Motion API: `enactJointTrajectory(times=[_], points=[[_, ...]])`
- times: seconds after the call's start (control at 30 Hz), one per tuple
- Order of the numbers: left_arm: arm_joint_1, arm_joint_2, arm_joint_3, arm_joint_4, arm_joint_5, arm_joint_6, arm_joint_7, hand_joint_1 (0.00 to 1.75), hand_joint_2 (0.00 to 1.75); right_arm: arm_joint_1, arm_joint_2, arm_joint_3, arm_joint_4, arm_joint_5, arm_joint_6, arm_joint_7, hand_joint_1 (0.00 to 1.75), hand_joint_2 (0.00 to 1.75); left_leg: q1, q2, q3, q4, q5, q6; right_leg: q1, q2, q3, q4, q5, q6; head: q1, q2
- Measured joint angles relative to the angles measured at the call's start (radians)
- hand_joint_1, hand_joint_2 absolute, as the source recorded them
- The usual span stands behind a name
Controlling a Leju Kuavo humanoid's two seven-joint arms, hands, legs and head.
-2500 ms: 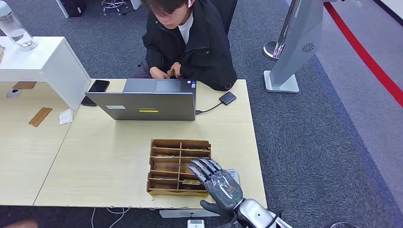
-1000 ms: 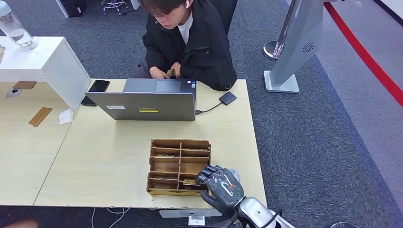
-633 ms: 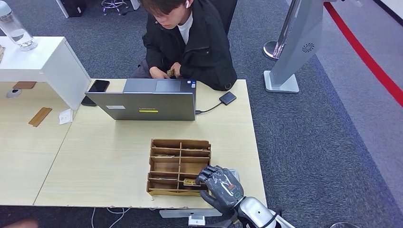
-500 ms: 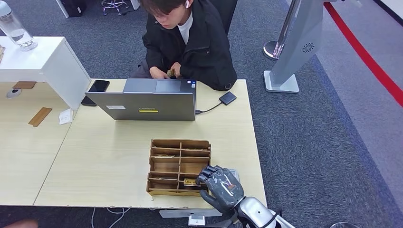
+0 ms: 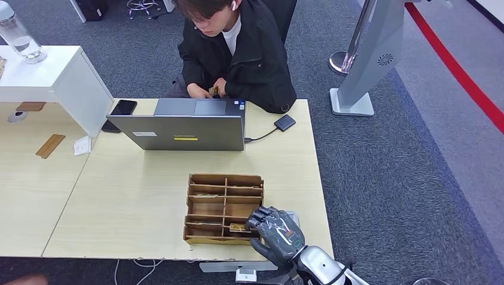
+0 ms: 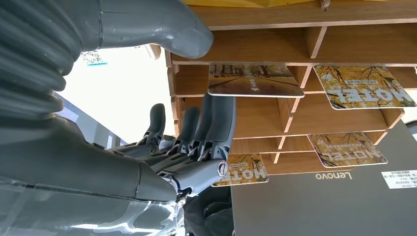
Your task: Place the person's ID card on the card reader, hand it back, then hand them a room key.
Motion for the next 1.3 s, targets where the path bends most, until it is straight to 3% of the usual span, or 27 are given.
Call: enactJointTrajectory(times=[1.3], points=[[0.000,0.000,0.000,0.000,-0.011,-0.005,0.002,0.00,0.00,-0.037,0.042,0.006,0.036,-0.001,0.005,0.000,0.89,1.75,0.000,0.000,0.000,0.000,0.000,0.000,0.000,0.000,0.000,0.000,0.000,0.000,0.000,0.000]])
